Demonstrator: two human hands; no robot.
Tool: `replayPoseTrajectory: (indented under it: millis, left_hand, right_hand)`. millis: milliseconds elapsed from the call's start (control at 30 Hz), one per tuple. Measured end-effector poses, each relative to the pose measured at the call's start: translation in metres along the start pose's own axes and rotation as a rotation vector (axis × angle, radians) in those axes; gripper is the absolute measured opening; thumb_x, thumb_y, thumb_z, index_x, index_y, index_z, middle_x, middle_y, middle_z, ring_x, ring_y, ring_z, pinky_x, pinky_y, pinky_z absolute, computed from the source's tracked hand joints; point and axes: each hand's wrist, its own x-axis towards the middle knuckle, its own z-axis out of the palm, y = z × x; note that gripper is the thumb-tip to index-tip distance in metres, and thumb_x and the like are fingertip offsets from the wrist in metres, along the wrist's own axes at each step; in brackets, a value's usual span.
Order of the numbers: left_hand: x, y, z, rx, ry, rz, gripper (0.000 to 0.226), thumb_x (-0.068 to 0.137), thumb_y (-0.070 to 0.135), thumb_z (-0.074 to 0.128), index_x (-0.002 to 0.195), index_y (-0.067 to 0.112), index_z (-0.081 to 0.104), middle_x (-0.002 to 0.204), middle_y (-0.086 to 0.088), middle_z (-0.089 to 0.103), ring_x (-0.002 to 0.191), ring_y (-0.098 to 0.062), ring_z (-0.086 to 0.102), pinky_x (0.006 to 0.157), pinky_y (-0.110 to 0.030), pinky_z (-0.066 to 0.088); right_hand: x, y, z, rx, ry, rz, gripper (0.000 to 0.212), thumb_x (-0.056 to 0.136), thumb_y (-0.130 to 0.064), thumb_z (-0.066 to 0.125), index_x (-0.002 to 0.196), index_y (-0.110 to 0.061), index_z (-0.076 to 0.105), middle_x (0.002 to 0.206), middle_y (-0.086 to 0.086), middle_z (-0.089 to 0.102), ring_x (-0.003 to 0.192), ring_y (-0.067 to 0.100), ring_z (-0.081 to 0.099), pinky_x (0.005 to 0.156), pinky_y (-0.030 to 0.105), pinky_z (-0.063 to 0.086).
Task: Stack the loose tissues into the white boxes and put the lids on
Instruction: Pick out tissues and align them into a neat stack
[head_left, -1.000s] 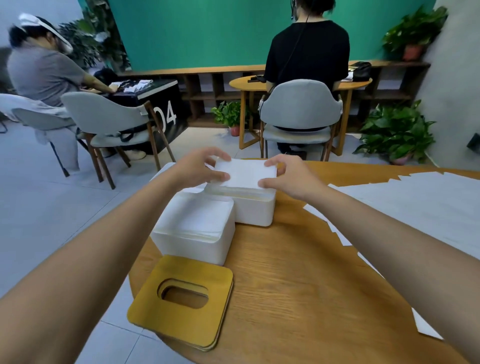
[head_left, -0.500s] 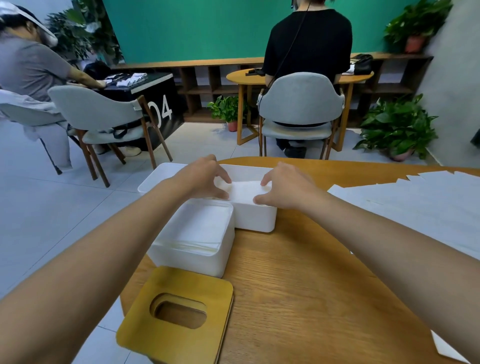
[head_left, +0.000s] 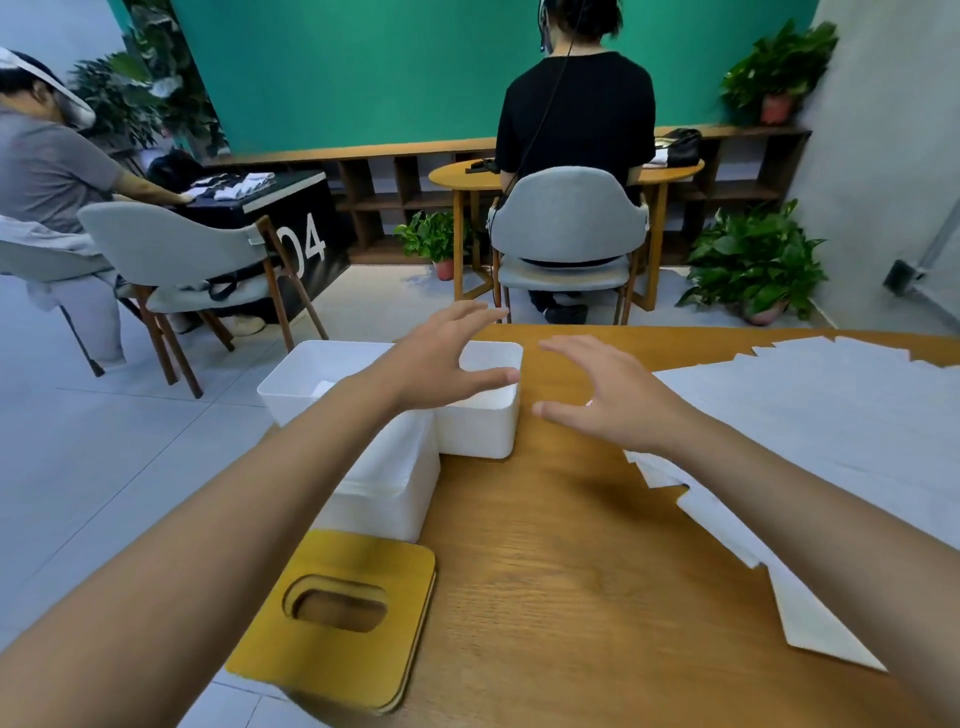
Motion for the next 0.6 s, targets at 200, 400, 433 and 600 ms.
replayPoseTrajectory:
  millis: [200,400,433,600]
  left_hand:
    - [0.006,0.066,0.043,-0.073,-0.053,0.1,0.084,0.092,0.068,0.063,0.163,0.037,0.031,0.17,0.01,0.025,0.154,-0.013,0.028,0.122,-0.038,0.034]
    - [0.024,0.113,0.107,-0.1,-0.131,0.123,0.081,0.096,0.061,0.065,0.164,0.036,0.029,0.172,0.009,0.023,0.157,-0.015,0.023,0.127,-0.04,0.027]
    - [0.026,0.118,0.117,-0.108,-0.153,0.114,0.081,0.096,0.06,0.065,0.164,0.037,0.028,0.172,0.009,0.021,0.158,-0.015,0.021,0.128,-0.041,0.025]
    - [0.04,0.135,0.158,-0.136,-0.182,0.127,0.079,0.097,0.044,0.069,0.164,0.032,0.029,0.173,0.008,0.022,0.159,-0.013,0.017,0.129,-0.04,0.022]
  right_hand:
    - [-0.073,0.06,-0.023,0.02,0.047,0.104,0.077,0.091,-0.05,0.075,0.158,-0.037,0.039,0.166,-0.014,0.034,0.152,0.012,0.032,0.12,0.034,0.028]
    - [-0.117,0.118,-0.032,-0.004,0.059,0.192,0.073,0.091,-0.045,0.076,0.155,-0.033,0.044,0.163,-0.013,0.038,0.15,0.012,0.034,0.117,0.029,0.027]
    - [-0.122,0.126,-0.032,-0.015,0.06,0.207,0.073,0.09,-0.045,0.076,0.155,-0.033,0.044,0.163,-0.012,0.038,0.15,0.012,0.034,0.118,0.029,0.027]
    - [-0.133,0.153,-0.025,-0.066,0.059,0.262,0.072,0.092,-0.048,0.074,0.155,-0.032,0.043,0.165,-0.011,0.037,0.151,0.013,0.033,0.121,0.033,0.027]
